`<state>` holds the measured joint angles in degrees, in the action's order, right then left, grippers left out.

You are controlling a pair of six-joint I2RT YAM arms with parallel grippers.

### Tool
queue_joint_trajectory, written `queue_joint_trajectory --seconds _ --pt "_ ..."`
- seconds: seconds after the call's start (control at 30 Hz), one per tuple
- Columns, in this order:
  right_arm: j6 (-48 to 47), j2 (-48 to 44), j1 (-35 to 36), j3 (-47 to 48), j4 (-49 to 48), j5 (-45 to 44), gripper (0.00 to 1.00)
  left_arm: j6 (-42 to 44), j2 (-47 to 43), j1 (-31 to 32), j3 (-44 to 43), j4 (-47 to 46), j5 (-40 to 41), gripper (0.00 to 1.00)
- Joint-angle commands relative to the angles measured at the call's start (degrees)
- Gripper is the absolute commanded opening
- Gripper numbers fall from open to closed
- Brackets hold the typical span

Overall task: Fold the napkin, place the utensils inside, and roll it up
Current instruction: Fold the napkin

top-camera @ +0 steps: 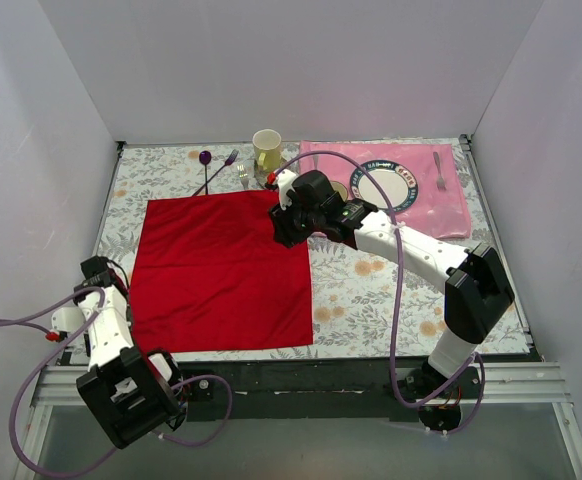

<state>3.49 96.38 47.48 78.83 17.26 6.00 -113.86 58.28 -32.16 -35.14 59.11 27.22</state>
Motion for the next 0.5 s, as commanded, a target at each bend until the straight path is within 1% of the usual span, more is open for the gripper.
queue_joint_trajectory --seconds 0.0,0.13,0.37,0.43,0.47 --pt "-0.8 -2.5 0.2 -1.0 -2.9 0.2 0.47 -12.1 -1.9 -0.8 2.2 -3.7 3.1 0.81" --pt "-0.8 -2.4 0.2 -1.3 -2.8 0.3 0.47 -14.0 -3.0 -1.6 4.3 -4.9 2.5 0.82" --pt "-0.8 -2.8 0.2 -2.2 -2.4 0.4 0.46 -15.6 -5.5 -2.8 9.7 -9.6 1.9 0.88" --pt "-0.8 -3.1 0.1 -2.9 -2.6 0.4 0.46 -15.9 -6.1 -3.2 11.7 -11.3 2.0 0.88" --pt "-1.0 -3.6 0.2 -3.2 -2.6 0.2 0.46 -16.0 -6.3 -3.4 12.4 -11.9 1.9 0.86"
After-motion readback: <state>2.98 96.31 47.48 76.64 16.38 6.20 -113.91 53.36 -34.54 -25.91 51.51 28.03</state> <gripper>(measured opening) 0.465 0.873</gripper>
